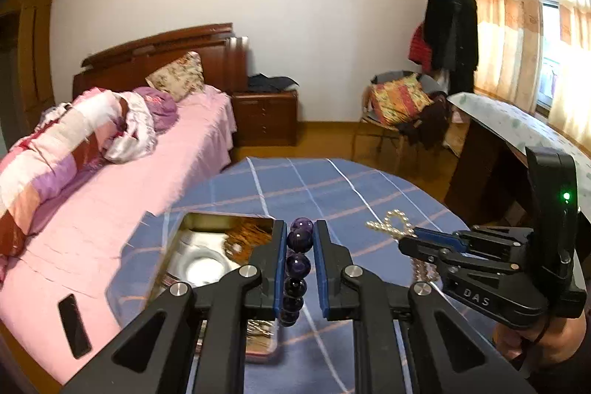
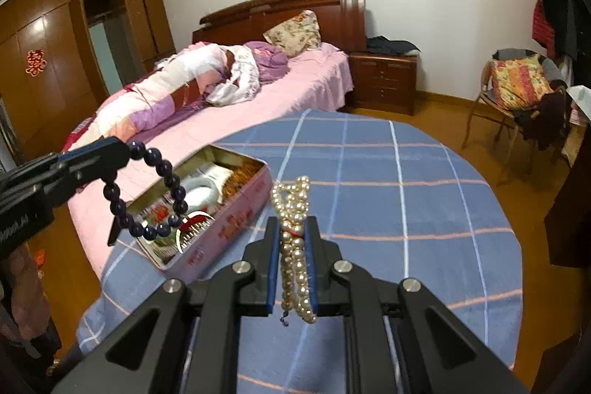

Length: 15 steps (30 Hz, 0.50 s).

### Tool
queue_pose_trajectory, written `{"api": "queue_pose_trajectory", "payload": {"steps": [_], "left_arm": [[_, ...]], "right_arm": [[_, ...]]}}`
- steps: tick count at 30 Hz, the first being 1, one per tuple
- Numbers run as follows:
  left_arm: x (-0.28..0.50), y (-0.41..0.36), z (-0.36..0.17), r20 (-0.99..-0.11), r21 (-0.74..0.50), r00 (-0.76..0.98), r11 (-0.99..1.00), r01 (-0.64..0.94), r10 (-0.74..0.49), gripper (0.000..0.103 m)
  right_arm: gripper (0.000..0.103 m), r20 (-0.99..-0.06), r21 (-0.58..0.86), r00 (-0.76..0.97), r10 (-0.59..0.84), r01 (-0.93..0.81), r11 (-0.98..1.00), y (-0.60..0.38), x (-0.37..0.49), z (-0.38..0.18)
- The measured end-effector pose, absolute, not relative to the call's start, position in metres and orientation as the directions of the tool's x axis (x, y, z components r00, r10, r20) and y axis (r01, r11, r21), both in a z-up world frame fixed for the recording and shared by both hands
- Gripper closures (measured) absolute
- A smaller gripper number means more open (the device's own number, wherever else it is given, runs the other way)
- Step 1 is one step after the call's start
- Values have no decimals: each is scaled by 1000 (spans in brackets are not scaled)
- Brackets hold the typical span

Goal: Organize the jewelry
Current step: 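Carry the bracelet and pearl necklace over the tin and lower them in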

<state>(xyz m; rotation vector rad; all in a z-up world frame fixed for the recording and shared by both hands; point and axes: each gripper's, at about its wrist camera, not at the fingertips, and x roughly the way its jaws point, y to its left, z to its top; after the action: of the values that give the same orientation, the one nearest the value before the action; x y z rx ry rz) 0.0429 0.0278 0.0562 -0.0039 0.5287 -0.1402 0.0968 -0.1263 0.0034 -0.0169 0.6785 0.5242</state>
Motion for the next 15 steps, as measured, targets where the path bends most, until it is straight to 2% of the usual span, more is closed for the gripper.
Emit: {"api": "queue_pose_trajectory", "payload": {"steps": [8, 15], "left_arm": [[55, 62, 65, -481, -6, 875, 998, 57, -52, 89], [69, 87, 53, -502, 1, 865, 1000, -3, 3, 89]], "right_arm": [[88, -576, 158, 639, 509, -524, 837, -98, 102, 15], [88, -569, 177, 603, 560, -575, 799, -63, 112, 17]]}}
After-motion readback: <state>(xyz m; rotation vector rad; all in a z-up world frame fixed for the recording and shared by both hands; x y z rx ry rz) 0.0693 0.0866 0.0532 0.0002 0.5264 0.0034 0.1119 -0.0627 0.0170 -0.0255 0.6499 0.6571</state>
